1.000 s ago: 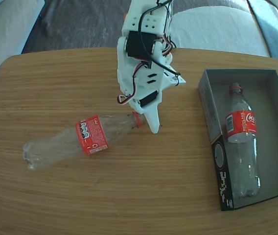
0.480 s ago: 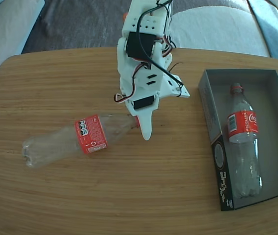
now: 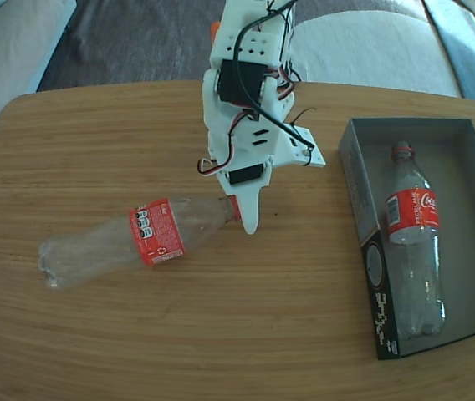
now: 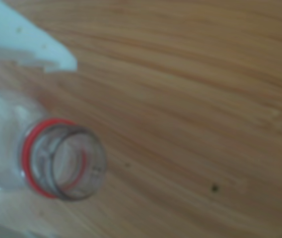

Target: Grasp the bottles and put them in the box.

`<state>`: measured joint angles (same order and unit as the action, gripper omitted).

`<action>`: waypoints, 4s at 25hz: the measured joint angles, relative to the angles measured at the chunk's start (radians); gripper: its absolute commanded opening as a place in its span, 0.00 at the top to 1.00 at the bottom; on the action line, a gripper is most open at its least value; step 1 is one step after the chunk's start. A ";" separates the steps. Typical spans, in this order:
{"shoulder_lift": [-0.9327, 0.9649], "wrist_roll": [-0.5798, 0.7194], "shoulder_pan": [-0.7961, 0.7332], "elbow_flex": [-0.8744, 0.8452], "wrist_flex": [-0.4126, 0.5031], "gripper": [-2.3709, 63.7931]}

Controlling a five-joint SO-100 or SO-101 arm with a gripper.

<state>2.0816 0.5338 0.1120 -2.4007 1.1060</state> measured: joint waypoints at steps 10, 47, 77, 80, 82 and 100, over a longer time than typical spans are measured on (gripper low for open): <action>-0.048 0.083 0.026 -0.014 -0.040 0.30; -0.144 0.215 0.150 0.051 -0.091 0.85; -0.152 0.218 -0.221 0.689 0.152 0.97; -0.152 0.218 -0.410 0.799 0.210 0.97; -0.152 0.218 -0.538 0.864 0.236 0.97; -0.540 0.209 -1.121 1.210 0.249 0.97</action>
<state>1.5417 0.7424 -1.0094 -1.1904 1.3545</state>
